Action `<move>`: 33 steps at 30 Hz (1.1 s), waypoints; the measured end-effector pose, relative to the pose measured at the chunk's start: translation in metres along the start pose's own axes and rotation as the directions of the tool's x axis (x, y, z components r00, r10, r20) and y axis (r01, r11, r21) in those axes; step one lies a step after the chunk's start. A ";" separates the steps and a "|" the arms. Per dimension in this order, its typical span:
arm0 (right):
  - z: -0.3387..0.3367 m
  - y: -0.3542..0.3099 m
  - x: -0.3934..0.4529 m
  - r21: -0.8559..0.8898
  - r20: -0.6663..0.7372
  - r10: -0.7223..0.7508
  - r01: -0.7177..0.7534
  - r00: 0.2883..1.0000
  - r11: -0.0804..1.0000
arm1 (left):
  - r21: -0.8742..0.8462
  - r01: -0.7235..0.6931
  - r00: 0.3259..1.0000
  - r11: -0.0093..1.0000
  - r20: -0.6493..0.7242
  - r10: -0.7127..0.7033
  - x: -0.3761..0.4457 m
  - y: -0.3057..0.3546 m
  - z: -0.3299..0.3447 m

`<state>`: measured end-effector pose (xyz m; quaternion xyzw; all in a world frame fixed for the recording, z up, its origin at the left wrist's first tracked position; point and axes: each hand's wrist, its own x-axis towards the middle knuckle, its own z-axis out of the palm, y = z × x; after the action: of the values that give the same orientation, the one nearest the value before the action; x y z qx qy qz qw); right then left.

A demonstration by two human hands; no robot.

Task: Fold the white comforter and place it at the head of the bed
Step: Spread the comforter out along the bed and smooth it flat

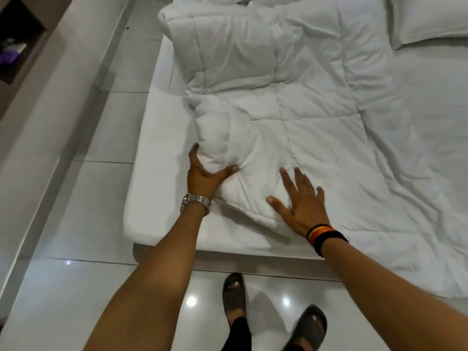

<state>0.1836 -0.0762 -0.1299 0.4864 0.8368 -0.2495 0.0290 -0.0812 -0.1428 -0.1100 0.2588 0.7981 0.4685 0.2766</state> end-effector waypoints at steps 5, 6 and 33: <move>-0.021 -0.043 -0.015 0.264 -0.256 0.022 0.048 0.966 0.963 | -0.031 0.248 0.968 0.968 -0.018 -0.249 -0.057 0.003 -0.074; -0.017 -0.056 -0.019 0.254 -0.320 0.009 0.077 0.947 0.964 | 0.023 0.323 0.946 0.946 -0.017 -0.323 -0.072 -0.005 -0.099; 0.044 -0.072 -0.048 -0.045 0.028 0.014 -0.012 1.000 0.999 | 0.547 0.395 0.905 0.738 -0.371 -0.209 -0.073 -0.105 -0.097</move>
<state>0.1402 -0.1633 -0.1261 0.4875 0.8386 -0.2373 0.0535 -0.1115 -0.2956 -0.1495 0.1291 0.9685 0.1660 0.1330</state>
